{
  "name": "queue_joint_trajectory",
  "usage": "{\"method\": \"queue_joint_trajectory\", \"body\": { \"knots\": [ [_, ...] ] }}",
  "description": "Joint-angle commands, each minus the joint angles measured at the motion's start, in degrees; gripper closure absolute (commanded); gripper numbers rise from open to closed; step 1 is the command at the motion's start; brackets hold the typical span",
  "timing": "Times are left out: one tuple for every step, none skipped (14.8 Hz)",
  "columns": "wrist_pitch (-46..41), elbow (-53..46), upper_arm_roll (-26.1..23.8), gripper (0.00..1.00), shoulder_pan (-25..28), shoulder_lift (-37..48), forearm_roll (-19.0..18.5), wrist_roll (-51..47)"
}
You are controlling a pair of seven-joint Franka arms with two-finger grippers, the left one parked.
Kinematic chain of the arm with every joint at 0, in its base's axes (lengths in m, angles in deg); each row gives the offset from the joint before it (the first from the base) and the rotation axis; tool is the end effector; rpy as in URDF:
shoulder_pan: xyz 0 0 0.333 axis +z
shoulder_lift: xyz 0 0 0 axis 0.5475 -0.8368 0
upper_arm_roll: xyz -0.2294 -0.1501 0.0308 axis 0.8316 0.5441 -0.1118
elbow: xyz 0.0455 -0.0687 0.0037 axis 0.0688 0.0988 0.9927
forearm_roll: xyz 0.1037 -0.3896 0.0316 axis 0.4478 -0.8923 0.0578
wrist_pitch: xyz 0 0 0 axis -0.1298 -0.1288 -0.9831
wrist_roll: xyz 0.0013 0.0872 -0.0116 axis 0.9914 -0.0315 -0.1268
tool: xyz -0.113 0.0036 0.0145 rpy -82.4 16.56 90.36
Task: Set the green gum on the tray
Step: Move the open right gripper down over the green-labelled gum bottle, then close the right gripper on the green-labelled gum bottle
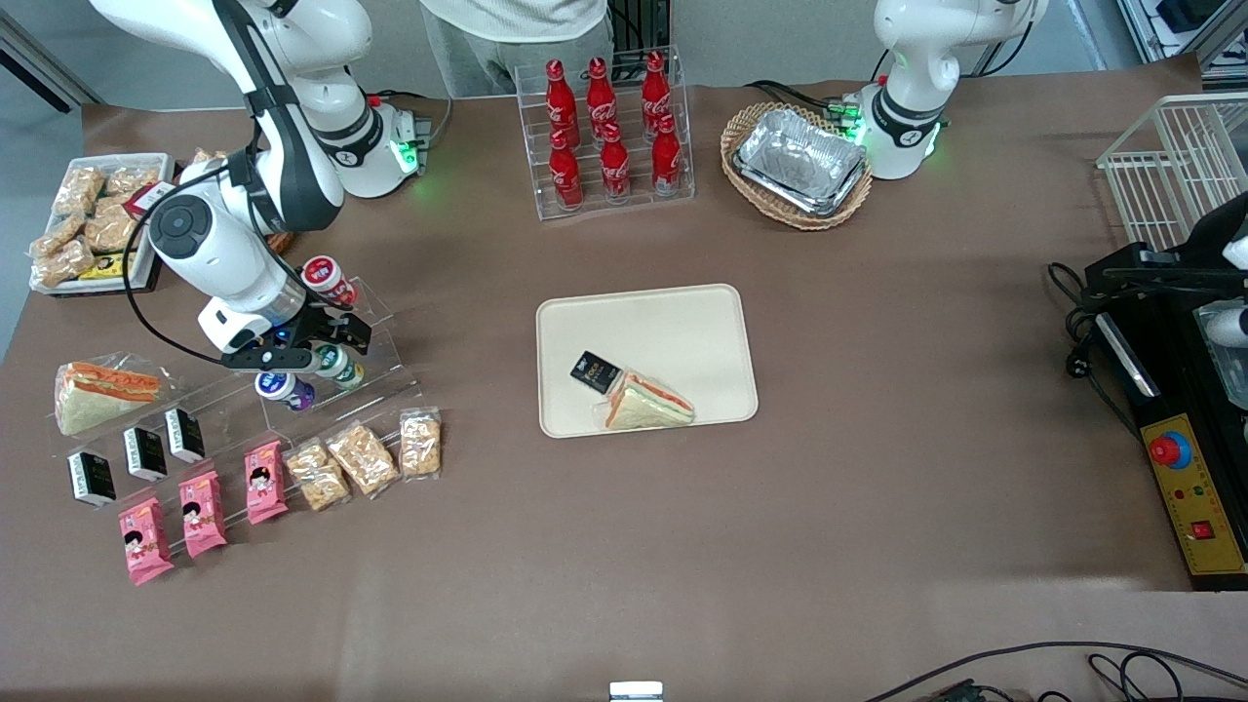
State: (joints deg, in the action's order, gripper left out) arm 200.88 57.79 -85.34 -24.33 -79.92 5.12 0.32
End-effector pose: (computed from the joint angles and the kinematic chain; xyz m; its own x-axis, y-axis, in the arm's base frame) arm 0.4811 0.0577 0.2668 0.9986 -0.0496 0.0199 -0.0493 -0.9986 -0.0196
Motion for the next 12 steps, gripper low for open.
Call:
{"method": "queue_joint_trajectory", "body": {
  "knots": [
    [3.0, 0.6, 0.1, 0.0, -0.2, -1.0, -0.7, 0.6],
    [3.3, 0.6, 0.1, 0.0, -0.2, -1.3, -0.7, 0.6],
    [3.4, 0.6, 0.1, 0.0, -0.2, -1.4, -0.7, 0.6],
    [3.5, 0.6, 0.1, 0.0, -0.3, -1.5, -0.7, 0.6],
    [3.6, 0.6, 0.1, 0.01, -0.3, -1.6, -0.7, 0.6],
    [3.6, 0.6, 0.1, 0.03, -0.3, -1.6, -0.7, 0.6],
    [3.6, 0.5, 0.1, 0.04, -0.4, -1.7, -0.7, 0.6],
    [3.9, 0.5, 0.2, 0.04, -0.4, -1.7, -0.7, 0.6],
    [4.2, 0.5, 0.3, 0.04, -0.7, -1.8, -0.7, 0.6],
    [4.5, 0.5, 0.3, 0.04, -1.4, -2.0, -0.7, 0.6],
    [4.6, 0.5, 0.3, 0.04, -1.5, -2.1, -0.7, 0.6],
    [4.6, 0.4, 0.3, 0.04, -1.6, -2.1, -0.7, 0.6]
  ]
}}
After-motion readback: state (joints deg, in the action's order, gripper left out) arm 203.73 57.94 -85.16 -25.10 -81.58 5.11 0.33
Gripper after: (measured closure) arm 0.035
